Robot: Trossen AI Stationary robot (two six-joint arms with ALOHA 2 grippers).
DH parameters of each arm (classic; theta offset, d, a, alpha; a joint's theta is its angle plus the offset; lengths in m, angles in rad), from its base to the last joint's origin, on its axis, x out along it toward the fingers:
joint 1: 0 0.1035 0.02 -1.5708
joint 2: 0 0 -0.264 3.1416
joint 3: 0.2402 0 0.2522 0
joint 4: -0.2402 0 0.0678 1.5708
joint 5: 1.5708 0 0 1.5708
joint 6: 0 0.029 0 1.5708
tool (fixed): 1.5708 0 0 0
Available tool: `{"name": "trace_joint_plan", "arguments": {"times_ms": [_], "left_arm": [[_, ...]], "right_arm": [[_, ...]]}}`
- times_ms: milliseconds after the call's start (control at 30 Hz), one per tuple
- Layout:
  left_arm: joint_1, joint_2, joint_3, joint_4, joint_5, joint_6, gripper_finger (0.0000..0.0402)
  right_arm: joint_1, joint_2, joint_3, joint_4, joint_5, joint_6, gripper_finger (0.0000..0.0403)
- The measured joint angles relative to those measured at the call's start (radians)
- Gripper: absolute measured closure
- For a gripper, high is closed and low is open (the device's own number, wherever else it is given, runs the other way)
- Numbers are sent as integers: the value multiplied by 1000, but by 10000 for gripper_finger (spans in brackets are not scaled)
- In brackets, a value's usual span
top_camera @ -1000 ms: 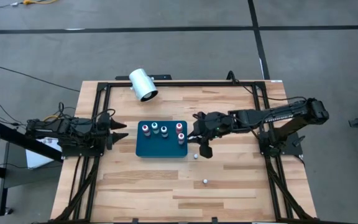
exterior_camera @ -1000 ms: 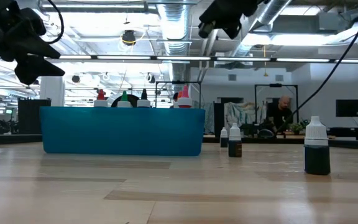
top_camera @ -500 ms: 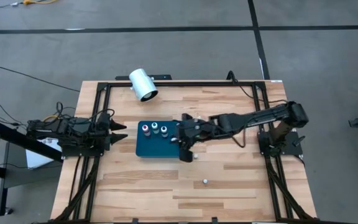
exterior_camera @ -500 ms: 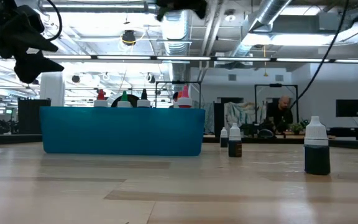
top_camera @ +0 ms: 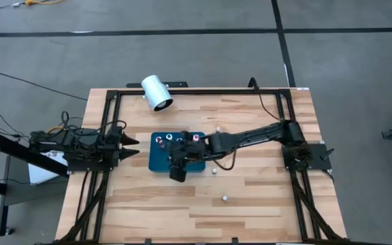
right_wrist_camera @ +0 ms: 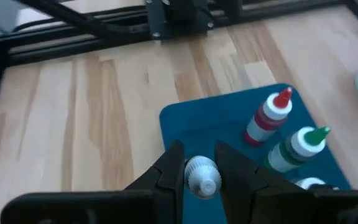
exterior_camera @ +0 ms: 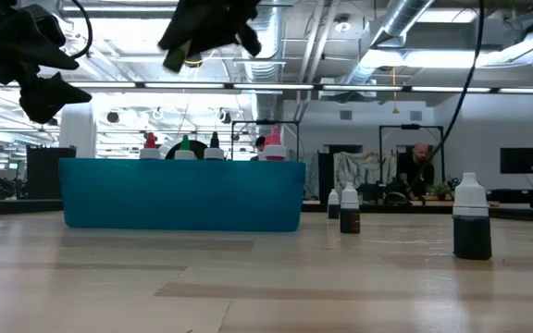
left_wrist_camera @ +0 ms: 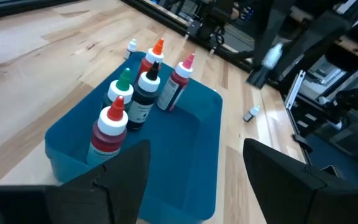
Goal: Pick & Place food coloring
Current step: Put the small green food coloring bottle into the bin
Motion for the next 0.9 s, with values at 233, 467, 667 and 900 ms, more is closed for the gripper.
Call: {"name": "trace_joint_plan", "arguments": {"times_ms": [233,467,667,900], "left_arm": [[0,0,0,-4,43,8,152],[0,0,0,-4,52,12,152],[0,0,0,-6,52,23,152],[0,0,0,-12,51,42,152]], "right_arm": [[2,78,0,35,35,102,339],[1,109,4,20,105,161,339],[-1,135,1,-12,89,188,339],[-4,162,-1,-46,110,190,339]]}}
